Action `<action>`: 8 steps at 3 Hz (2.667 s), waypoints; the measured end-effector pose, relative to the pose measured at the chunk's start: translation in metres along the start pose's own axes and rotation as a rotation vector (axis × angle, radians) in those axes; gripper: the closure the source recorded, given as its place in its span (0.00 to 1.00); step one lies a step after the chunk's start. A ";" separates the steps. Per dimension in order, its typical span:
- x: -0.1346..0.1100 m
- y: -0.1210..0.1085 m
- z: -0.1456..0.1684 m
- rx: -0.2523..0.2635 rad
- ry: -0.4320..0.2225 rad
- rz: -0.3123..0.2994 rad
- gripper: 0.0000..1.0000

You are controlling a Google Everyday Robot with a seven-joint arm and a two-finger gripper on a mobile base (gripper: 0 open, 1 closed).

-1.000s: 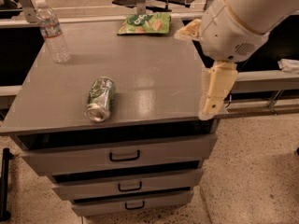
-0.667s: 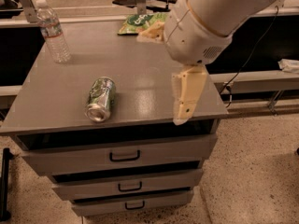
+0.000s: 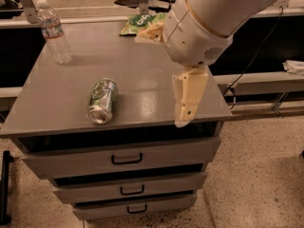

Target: Pick green can

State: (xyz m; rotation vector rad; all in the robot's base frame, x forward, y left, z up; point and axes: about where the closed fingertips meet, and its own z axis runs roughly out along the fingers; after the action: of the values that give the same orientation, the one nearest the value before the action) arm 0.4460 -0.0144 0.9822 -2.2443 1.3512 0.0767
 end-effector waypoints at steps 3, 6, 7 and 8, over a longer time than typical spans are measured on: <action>-0.073 -0.096 0.066 0.027 -0.118 -0.313 0.00; -0.085 -0.126 0.172 -0.095 -0.052 -0.480 0.00; -0.066 -0.125 0.185 -0.132 -0.012 -0.509 0.00; -0.050 -0.119 0.193 -0.169 0.019 -0.542 0.00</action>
Offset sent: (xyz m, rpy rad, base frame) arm 0.0749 0.1401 0.0148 0.0810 -0.1511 0.3596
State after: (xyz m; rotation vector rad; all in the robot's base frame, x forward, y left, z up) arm 0.5609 0.1580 0.8774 -2.6812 0.7261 -0.0222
